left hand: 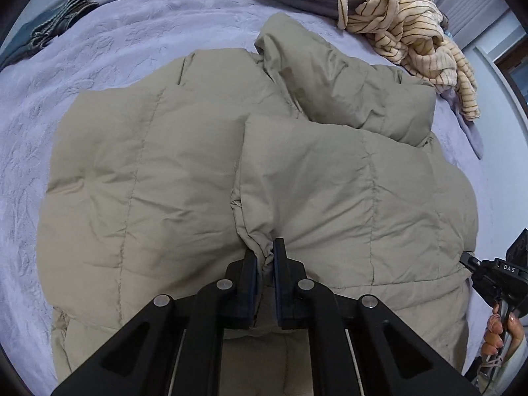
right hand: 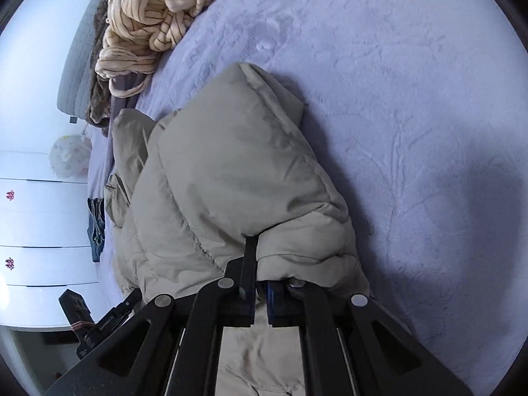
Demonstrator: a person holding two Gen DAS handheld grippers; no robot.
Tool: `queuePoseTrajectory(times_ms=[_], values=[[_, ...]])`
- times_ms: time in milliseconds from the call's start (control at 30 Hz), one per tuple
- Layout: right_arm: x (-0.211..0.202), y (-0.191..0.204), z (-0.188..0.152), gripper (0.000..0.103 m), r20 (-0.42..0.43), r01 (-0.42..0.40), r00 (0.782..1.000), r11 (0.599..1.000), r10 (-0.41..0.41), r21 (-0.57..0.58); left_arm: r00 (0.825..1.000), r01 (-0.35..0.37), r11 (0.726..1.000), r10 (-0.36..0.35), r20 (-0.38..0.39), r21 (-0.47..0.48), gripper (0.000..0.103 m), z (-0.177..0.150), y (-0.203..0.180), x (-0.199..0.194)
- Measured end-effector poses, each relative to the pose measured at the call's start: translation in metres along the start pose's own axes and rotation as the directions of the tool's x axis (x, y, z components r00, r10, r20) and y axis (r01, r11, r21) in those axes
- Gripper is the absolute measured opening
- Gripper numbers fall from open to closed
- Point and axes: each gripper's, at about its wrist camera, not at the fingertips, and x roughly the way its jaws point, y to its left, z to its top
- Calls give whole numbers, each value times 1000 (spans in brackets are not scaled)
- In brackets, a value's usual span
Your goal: Fold large clothes
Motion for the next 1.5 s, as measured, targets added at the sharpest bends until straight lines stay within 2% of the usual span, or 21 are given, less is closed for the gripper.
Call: queuePoseTrajectory(times_ms=[33,100,167,233,300,333,400,433,467,533,633,700,733,767,833,967,1067,1200,1367,1500], values=[[-1,-1,-2,7,-7,-2,1000,1000,2,5,1000,-25,1000,25,4,2,11,0,-1,-3],[-7,0,-6,17,-36,4,999,1000,-5,-12,997,-70,998,70,22,7,11,0,2,-12],[-13,4,-8,46,-91,30,995,998,-35,-57,994,-104,994,104,35,16,11,-1,7,-21],[-21,11,-12,56,-142,55,987,991,-71,-119,990,-131,991,130,52,19,11,-3,16,-33],[-34,17,-19,56,-150,77,983,979,-107,-191,989,-133,991,132,67,9,11,-4,26,-44],[-44,21,-20,56,-114,89,987,970,-117,-228,989,-127,992,127,77,1,11,-3,30,-49],[-63,27,-15,43,-6,104,994,958,-109,-269,990,-101,995,102,102,-6,11,4,28,-55],[-69,27,-8,24,35,101,995,958,-95,-268,990,-87,996,87,112,-1,11,8,26,-57],[-72,26,3,16,67,100,994,964,-85,-247,990,-75,997,74,119,10,11,13,20,-57],[-68,25,25,16,101,87,993,977,-68,-195,991,-64,997,59,120,41,11,22,4,-49],[-42,41,50,16,92,45,995,975,-25,-218,990,-102,990,92,104,93,11,24,-18,-23],[-14,48,55,16,77,109,993,958,-92,-266,979,-194,973,185,84,122,11,20,-25,4],[1,48,56,11,64,149,989,950,-136,-273,976,-213,970,206,67,119,11,18,-22,17],[18,43,59,8,50,184,983,941,-177,-285,980,-195,975,190,56,104,11,17,-19,26],[38,36,62,1,54,209,978,933,-202,-294,985,-170,981,164,61,94,11,18,-14,33],[33,34,63,1,72,207,978,941,-195,-266,984,-175,979,170,53,105,11,21,-16,25],[16,49,50,7,101,271,962,904,-252,-330,981,-188,978,182,73,89,11,18,-12,1],[-11,59,21,7,133,287,958,870,-254,-401,990,-123,988,116,80,97,11,5,-8,-22],[-24,52,-24,7,150,331,943,827,-296,-453,980,-200,962,196,37,188,11,-20,-15,0],[-11,36,-33,7,100,349,933,810,-344,-471,974,-224,960,221,38,169,11,-27,-5,13]])
